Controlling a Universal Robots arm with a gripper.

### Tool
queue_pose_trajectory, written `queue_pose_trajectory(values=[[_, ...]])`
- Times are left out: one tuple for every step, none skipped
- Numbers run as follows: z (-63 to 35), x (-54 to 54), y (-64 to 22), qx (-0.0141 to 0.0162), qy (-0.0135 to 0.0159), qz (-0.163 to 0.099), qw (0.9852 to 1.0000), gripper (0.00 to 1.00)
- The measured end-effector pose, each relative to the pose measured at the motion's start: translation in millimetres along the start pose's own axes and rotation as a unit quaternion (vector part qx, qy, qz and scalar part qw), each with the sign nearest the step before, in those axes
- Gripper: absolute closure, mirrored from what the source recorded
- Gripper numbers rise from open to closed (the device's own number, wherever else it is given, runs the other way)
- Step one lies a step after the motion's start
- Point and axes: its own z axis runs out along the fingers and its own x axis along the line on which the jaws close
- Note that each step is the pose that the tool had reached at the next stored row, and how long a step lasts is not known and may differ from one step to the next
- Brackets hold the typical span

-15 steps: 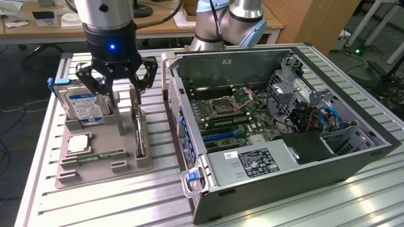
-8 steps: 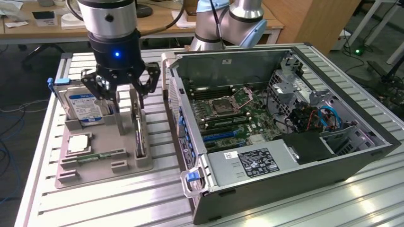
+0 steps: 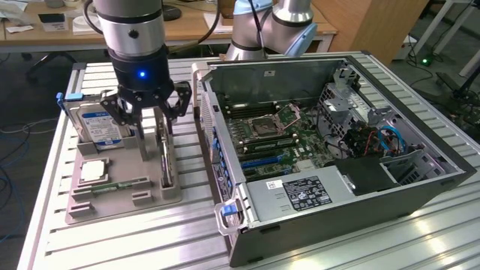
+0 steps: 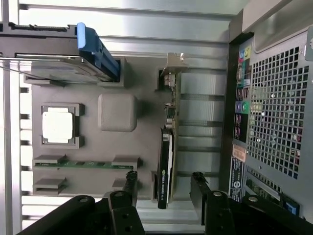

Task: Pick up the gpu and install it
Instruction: 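Pick up the gpu and move the gpu toward the slot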

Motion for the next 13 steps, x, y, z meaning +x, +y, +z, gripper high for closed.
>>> queue_pose_trajectory(values=[[2.0,-0.1,0.0,0.0000,0.0000,0.000,1.0000,0.44],[3.7,-0.2,0.0,0.0000,0.0001,0.000,1.0000,0.44],[5.5,-0.3,0.0,0.0000,0.0000,0.000,1.0000,0.44],[7.3,-0.5,0.0,0.0000,0.0000,0.000,1.0000,0.44],[9.1,-0.8,-0.1,0.0000,0.0000,0.000,1.0000,0.44],[11.1,-1.1,-0.1,0.0000,0.0000,0.001,1.0000,0.44],[12.9,-1.5,-0.1,0.0000,0.0000,0.001,1.0000,0.44],[14.7,-2.0,0.0,0.0000,-0.0001,0.001,1.0000,0.44],[16.5,-2.5,0.0,0.0000,0.0000,0.002,1.0000,0.44],[18.3,-2.9,0.0,0.0000,0.0000,0.002,1.0000,0.44],[20.1,-3.3,0.0,0.0000,0.0000,0.002,1.0000,0.44],[21.9,-3.5,0.0,0.0001,0.0000,0.003,1.0000,0.44],[23.7,-3.9,0.0,0.0001,0.0000,0.003,1.0000,0.44]])
